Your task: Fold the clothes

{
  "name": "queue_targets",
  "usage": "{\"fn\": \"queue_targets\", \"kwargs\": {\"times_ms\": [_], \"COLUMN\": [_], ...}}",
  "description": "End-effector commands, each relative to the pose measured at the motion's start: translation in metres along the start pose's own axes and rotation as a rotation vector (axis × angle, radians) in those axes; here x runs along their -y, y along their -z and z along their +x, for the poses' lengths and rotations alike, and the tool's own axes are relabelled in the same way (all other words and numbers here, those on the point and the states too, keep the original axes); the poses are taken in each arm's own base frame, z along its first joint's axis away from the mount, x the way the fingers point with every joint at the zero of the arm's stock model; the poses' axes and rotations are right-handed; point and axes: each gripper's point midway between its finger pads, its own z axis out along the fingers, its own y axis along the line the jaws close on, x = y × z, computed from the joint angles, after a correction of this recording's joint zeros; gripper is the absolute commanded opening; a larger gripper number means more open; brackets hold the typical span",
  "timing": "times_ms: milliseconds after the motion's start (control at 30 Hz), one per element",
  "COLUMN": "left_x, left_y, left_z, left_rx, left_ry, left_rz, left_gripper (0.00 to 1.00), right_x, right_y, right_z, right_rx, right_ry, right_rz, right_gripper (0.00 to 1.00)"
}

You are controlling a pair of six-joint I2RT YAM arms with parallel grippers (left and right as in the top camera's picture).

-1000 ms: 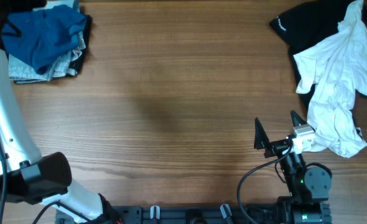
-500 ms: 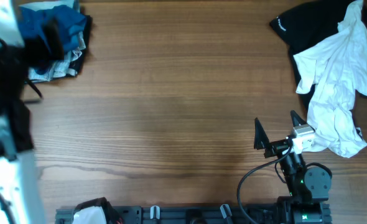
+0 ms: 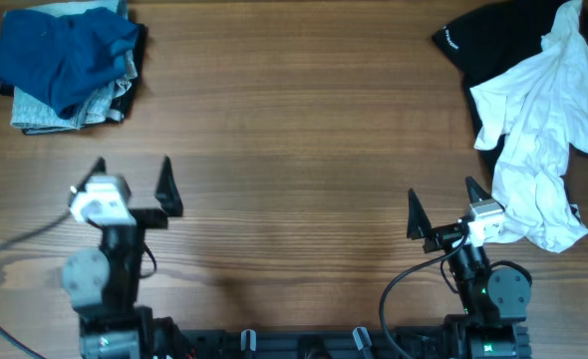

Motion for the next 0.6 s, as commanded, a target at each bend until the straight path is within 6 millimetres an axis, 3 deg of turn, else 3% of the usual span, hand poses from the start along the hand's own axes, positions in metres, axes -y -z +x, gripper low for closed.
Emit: {"fn": "queue_targets", "kwargs": {"times_ms": [0, 567], "left_x": [0.004, 0.006], "left_y": [0.009, 0.022], "left_z": [0.009, 0.025], "left_rx": [0.046, 0.108], "left_ry": [0.012, 0.011], "left_rz": [0.01, 0.025], "left_gripper": [1.0, 1.0], "right_x": [-0.004, -0.004], "right_y": [0.0, 0.0], "right_z": [-0.002, -0.002], "right_rx": [0.009, 0.009], "right_ry": [0.011, 0.011], "right_rz": [-0.021, -0.021], "right_gripper": [1.0, 1.0]}}
